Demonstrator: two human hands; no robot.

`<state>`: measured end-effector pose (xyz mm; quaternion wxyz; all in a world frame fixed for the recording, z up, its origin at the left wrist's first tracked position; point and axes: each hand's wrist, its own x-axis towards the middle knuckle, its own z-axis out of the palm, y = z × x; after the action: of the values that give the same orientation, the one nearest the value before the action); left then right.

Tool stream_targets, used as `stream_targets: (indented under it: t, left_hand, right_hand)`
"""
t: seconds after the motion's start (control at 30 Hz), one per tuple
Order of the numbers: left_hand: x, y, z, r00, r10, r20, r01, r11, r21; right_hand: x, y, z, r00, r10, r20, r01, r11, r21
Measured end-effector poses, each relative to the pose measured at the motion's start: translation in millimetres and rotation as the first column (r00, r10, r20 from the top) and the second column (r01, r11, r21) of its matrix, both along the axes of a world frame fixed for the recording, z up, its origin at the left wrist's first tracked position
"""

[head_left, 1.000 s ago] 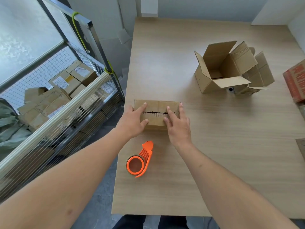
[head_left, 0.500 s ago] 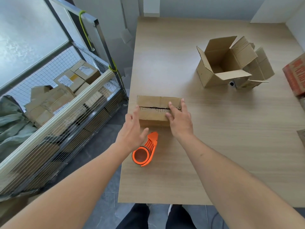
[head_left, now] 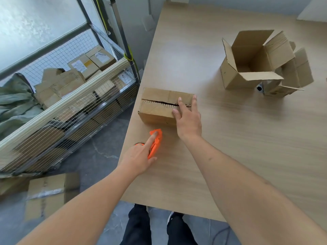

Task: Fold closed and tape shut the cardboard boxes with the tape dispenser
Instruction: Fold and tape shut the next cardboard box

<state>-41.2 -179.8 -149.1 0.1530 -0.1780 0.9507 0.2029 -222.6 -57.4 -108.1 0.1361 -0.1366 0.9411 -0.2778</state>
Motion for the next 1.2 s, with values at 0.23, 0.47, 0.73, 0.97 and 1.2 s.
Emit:
stream_targets:
  t: [0.23, 0.47, 0.73, 0.97, 1.2]
  left_hand:
    - [1.8, 15.3, 4.9, 0.989, 0.148, 0.023, -0.149, 0.974, 0.17]
    - [19.0, -12.9, 48.3, 0.965, -0.194, -0.174, 0.213, 0.973, 0.095]
    - [9.3, -44.5, 93.4, 0.817, -0.368, -0.444, 0.381, 0.922, -0.062]
    - [-19.3, -53.6, 113.2, 0.712, -0.516, -0.477, 0.455, 0.856, -0.247]
    - [-44.5, -58.7, 100.9, 0.732, -0.479, -0.485, 0.455, 0.873, -0.176]
  right_hand:
    - [-2.1, 5.6, 4.1, 0.999, 0.043, 0.029, -0.043, 0.999, -0.004]
    - [-13.3, 13.5, 8.5, 0.989, 0.13, 0.074, -0.131, 0.991, 0.014]
    - [-3.9, 19.9, 7.7, 0.982, 0.171, 0.079, -0.172, 0.985, -0.004]
    - [7.4, 23.4, 15.9, 0.983, 0.172, 0.064, -0.174, 0.984, 0.037]
    - [10.3, 31.0, 15.7, 0.983, 0.174, 0.053, -0.175, 0.985, 0.013]
